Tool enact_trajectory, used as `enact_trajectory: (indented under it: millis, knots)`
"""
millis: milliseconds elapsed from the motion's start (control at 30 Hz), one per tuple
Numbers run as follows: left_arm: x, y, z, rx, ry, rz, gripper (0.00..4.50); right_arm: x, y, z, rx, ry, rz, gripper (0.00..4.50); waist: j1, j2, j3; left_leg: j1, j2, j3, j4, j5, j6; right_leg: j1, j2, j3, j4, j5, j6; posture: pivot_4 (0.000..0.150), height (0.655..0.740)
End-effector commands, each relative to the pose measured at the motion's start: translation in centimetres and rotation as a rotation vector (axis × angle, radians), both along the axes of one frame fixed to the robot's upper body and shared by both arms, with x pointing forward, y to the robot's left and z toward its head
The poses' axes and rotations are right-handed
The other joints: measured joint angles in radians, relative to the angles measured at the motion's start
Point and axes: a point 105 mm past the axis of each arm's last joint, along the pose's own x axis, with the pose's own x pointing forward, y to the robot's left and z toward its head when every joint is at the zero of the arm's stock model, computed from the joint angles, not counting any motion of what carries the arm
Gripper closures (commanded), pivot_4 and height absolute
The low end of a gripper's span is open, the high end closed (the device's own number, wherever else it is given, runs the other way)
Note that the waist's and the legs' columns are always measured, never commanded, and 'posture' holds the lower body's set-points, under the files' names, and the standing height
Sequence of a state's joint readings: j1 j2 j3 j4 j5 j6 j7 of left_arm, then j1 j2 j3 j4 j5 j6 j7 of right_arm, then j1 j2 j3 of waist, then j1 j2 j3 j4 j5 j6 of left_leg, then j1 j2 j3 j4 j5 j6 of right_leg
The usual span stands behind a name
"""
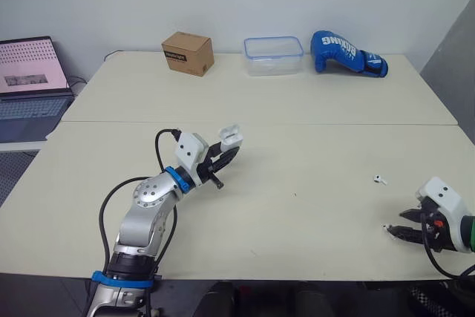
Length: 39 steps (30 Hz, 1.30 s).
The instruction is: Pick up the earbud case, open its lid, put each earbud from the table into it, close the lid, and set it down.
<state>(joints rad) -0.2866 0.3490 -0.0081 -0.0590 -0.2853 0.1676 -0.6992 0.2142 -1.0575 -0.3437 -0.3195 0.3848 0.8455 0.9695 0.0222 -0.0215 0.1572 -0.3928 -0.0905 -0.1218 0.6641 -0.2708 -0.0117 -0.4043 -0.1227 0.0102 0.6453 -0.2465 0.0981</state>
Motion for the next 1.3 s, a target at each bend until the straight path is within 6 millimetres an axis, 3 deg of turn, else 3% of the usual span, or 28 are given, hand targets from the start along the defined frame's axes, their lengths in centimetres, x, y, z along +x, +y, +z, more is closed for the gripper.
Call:
enact_trajectory:
  millis: [33, 400, 633, 800, 1033, 1133, 1300]
  knots:
    - [-0.2, -0.3, 1.3, -0.007, -0.056, -0.015, 3.76, 0.6, -1.1, 1.1, -0.020, -0.046, -0.055, 1.55, 0.000, 0.000, 0.000, 0.000, 0.000, 0.000, 0.000, 0.000, 0.000, 0.000, 0.000, 0.000, 0.000, 0.000, 0.000, 0.150, 0.7400]
    - [-0.2, -0.1, 1.2, -0.003, -0.052, -0.010, 3.76, 0.6, -2.3, 1.6, -0.039, -0.024, -0.092, 1.55, 0.000, 0.000, 0.000, 0.000, 0.000, 0.000, 0.000, 0.000, 0.000, 0.000, 0.000, 0.000, 0.000, 0.000, 0.000, 0.150, 0.7400]
    - [-0.4, -0.1, 1.0, -0.005, -0.046, -0.010, 3.76, 0.0, -0.9, 2.5, 0.001, 0.007, -0.037, 1.55, 0.000, 0.000, 0.000, 0.000, 0.000, 0.000, 0.000, 0.000, 0.000, 0.000, 0.000, 0.000, 0.000, 0.000, 0.000, 0.150, 0.7400]
    - [-0.4, 0.0, 0.9, -0.003, -0.044, -0.009, 3.76, 0.2, -1.2, 3.1, -0.052, -0.005, -0.013, 1.55, 0.000, 0.000, 0.000, 0.000, 0.000, 0.000, 0.000, -0.001, 0.002, 0.000, 0.000, 0.000, 0.000, 0.000, 0.000, 0.150, 0.7400]
    - [-0.4, 0.0, 0.8, -0.002, -0.041, -0.008, 3.76, -0.3, 1.4, 3.6, -0.025, -0.008, 0.112, 1.55, 0.000, 0.000, 0.000, 0.000, 0.000, 0.000, 0.000, -0.001, 0.002, 0.000, 0.000, 0.000, 0.000, 0.000, 0.000, 0.150, 0.7400]
    - [-0.5, 0.0, 0.8, 0.000, -0.040, -0.009, 3.76, -0.9, 2.4, 3.4, -0.003, 0.018, 0.142, 2.15, 0.000, 0.000, 0.000, 0.000, 0.000, 0.000, 0.000, -0.001, 0.002, 0.000, 0.000, 0.000, 0.000, 0.000, 0.000, 0.150, 0.7400]
    - [-0.4, 0.0, 0.9, 0.001, -0.042, -0.010, 3.76, -2.2, 3.3, 1.4, -0.011, 0.063, 0.164, 3.92, 0.002, 0.000, 0.000, -0.001, 0.000, 0.000, 0.000, -0.001, 0.002, 0.000, 0.000, -0.001, 0.000, 0.000, 0.000, 0.150, 0.7400]
